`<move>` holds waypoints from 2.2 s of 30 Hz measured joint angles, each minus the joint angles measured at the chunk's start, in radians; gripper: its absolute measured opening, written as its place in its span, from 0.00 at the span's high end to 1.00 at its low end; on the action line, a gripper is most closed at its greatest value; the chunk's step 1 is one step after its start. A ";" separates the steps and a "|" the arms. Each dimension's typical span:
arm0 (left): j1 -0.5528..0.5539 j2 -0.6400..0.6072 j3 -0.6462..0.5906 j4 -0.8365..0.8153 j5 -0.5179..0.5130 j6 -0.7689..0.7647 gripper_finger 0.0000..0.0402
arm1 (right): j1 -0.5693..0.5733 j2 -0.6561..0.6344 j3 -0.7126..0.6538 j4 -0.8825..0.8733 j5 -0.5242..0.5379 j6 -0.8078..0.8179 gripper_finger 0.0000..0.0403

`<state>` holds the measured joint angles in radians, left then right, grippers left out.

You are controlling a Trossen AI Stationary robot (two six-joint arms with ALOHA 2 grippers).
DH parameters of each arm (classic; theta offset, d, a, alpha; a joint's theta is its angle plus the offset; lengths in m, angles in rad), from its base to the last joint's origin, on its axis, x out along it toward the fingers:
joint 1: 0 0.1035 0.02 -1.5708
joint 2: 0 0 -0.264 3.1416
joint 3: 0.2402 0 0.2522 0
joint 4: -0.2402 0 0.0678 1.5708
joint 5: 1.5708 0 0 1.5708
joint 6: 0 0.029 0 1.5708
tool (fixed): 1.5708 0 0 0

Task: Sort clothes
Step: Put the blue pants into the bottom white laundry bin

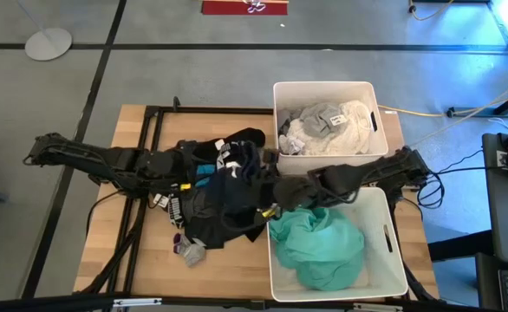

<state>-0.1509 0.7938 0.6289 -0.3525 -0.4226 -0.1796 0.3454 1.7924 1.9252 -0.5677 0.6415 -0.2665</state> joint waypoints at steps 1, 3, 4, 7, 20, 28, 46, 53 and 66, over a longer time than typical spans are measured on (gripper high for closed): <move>0.000 0.000 0.000 -0.007 0.000 -0.007 0.55 | 0.009 0.000 0.029 -0.025 0.025 -0.001 0.94; 0.000 0.000 0.000 -0.015 0.000 -0.022 0.55 | 0.028 0.000 0.093 -0.094 0.076 -0.002 0.93; 0.000 0.000 0.000 -0.015 0.000 -0.024 0.55 | 0.037 0.000 0.123 -0.125 0.101 -0.002 0.92; 0.000 0.000 0.000 -0.013 0.000 -0.024 0.55 | 0.069 0.000 0.217 -0.209 0.169 -0.002 0.92; 0.000 0.001 -0.001 -0.010 0.000 -0.030 0.55 | 0.250 -0.043 0.416 -0.426 0.315 0.149 0.91; 0.000 0.001 -0.001 -0.007 0.000 -0.031 0.55 | 0.394 -0.110 0.418 -0.650 0.412 0.444 0.91; 0.000 0.001 -0.001 0.002 0.000 -0.053 0.55 | 0.584 -0.157 0.184 -1.001 0.350 1.071 0.91; 0.000 0.001 -0.001 0.004 -0.001 -0.071 0.55 | 0.584 -0.192 -0.117 -1.003 0.333 1.347 0.91; 0.000 0.001 -0.001 0.004 -0.001 -0.086 0.55 | 0.507 -0.212 -0.640 -0.950 0.284 1.676 0.91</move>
<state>-0.1509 0.7948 0.6281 -0.3485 -0.4232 -0.2653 0.8527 1.5806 1.2853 -1.5173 0.9259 1.4098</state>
